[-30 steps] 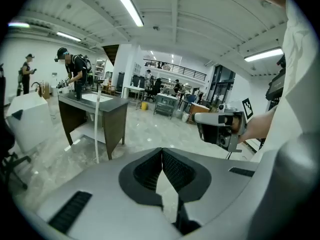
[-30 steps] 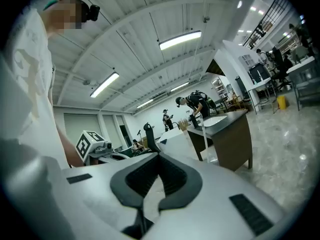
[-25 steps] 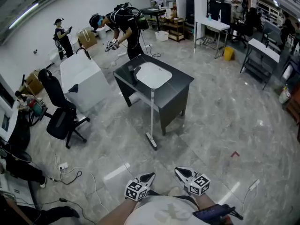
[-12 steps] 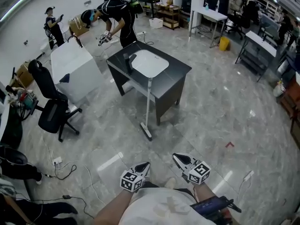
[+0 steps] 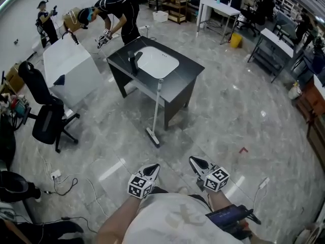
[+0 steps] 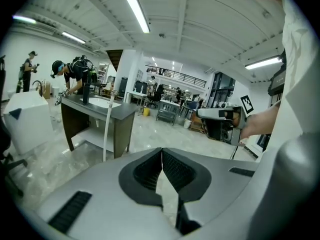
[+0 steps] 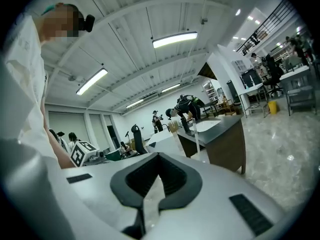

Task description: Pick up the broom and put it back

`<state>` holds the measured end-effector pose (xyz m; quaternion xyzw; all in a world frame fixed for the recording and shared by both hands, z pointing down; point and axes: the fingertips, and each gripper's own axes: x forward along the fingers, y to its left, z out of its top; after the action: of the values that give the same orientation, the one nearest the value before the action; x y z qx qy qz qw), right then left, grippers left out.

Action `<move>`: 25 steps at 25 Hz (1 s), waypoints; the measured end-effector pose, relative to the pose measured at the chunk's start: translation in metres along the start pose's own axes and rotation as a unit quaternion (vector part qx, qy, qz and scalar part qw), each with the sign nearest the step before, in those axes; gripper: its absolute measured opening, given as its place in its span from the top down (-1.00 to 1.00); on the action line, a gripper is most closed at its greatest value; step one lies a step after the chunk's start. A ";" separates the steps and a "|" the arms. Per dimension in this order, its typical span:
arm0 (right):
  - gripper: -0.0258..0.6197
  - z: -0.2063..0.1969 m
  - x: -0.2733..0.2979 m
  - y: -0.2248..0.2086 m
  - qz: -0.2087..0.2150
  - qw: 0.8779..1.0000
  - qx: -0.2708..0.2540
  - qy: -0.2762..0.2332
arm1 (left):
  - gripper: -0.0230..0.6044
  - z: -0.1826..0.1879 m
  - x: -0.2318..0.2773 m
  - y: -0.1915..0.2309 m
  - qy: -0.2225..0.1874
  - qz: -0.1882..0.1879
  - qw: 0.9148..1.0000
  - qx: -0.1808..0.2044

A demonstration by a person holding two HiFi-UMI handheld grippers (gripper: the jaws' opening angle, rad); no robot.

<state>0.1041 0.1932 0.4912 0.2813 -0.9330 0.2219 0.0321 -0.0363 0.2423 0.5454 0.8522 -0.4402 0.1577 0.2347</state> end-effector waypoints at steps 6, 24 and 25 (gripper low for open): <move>0.87 0.007 0.031 -0.008 0.007 1.000 0.021 0.007 | 0.89 0.019 0.005 0.028 -0.020 -0.017 1.000 -0.008; 0.87 0.030 0.091 -0.031 -0.077 0.997 0.026 -0.006 | 0.90 0.058 0.022 0.092 -0.023 -0.115 0.993 -0.010; 0.87 0.031 0.092 -0.032 -0.083 0.996 0.026 -0.009 | 0.90 0.057 0.022 0.095 -0.021 -0.114 0.993 -0.006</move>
<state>0.0464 0.1091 0.4933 0.3605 -0.9006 0.2402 0.0347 -0.0991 0.1489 0.5327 0.8987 -0.3456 0.1093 0.2469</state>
